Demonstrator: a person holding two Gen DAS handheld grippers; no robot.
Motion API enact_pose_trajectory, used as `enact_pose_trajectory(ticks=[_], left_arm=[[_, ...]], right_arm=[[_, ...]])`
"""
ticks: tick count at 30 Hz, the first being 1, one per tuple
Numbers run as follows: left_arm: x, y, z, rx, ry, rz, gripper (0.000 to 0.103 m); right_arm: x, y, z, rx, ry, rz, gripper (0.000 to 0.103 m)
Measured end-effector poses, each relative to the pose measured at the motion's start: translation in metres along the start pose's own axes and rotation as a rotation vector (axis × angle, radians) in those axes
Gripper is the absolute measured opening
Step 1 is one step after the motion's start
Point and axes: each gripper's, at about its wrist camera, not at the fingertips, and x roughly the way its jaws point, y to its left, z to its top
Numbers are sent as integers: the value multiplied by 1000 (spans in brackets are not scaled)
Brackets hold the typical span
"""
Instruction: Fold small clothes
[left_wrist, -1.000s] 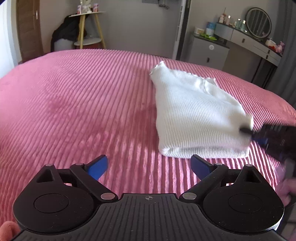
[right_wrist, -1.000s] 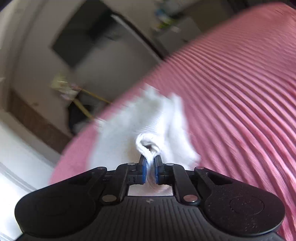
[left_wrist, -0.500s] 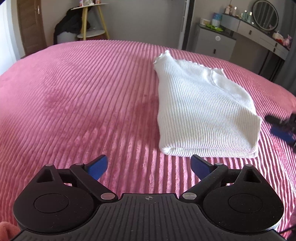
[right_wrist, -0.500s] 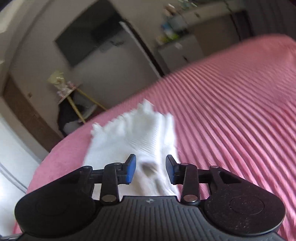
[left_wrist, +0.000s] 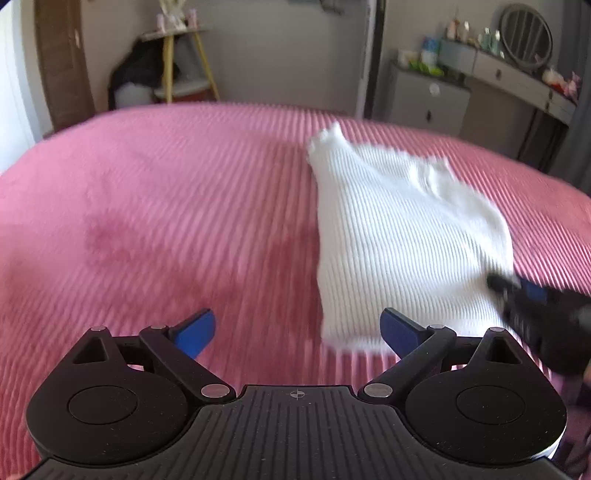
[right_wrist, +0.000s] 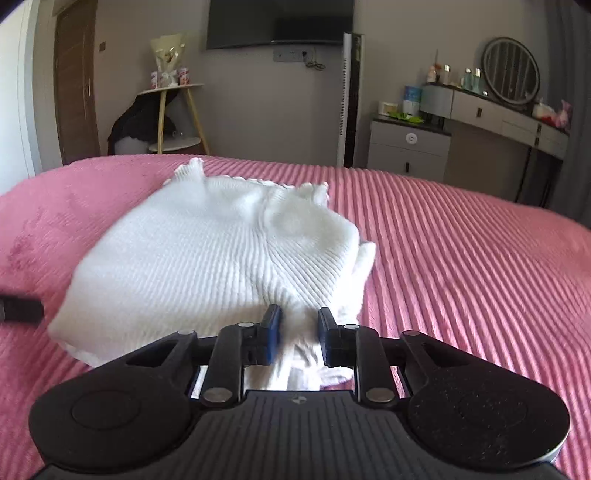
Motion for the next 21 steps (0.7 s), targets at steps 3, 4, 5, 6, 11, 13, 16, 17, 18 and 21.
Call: enact_pose_trajectory(ticks=[3, 4, 5, 6, 11, 13, 16, 17, 18, 21], left_arm=[[8, -6, 20, 4, -71, -1, 99], [14, -10, 26, 12, -90, -3, 99], [21, -14, 33, 22, -96, -1, 99], [30, -18, 39, 28, -92, -6, 99], [76, -48, 52, 132, -70, -16, 99], [100, -60, 48, 210, -17, 29, 102], [104, -58, 47, 204, -27, 28, 103], [101, -57, 48, 207, -20, 31, 103], [96, -56, 49, 211, -15, 33, 103], [70, -50, 43, 223, -5, 31, 102]], right_arm=[[5, -11, -7, 52, -17, 2, 34], [7, -15, -10, 71, -24, 5, 39], [8, -17, -12, 92, -30, 13, 42], [9, -20, -13, 110, -33, 23, 43], [11, -23, -18, 122, -42, 37, 51], [12, -25, -19, 132, -44, 41, 54], [9, -25, -19, 136, -46, 41, 58], [7, -26, -18, 140, -46, 39, 64], [4, -28, -17, 155, -38, 38, 67], [-11, -40, -12, 239, -4, 54, 70]])
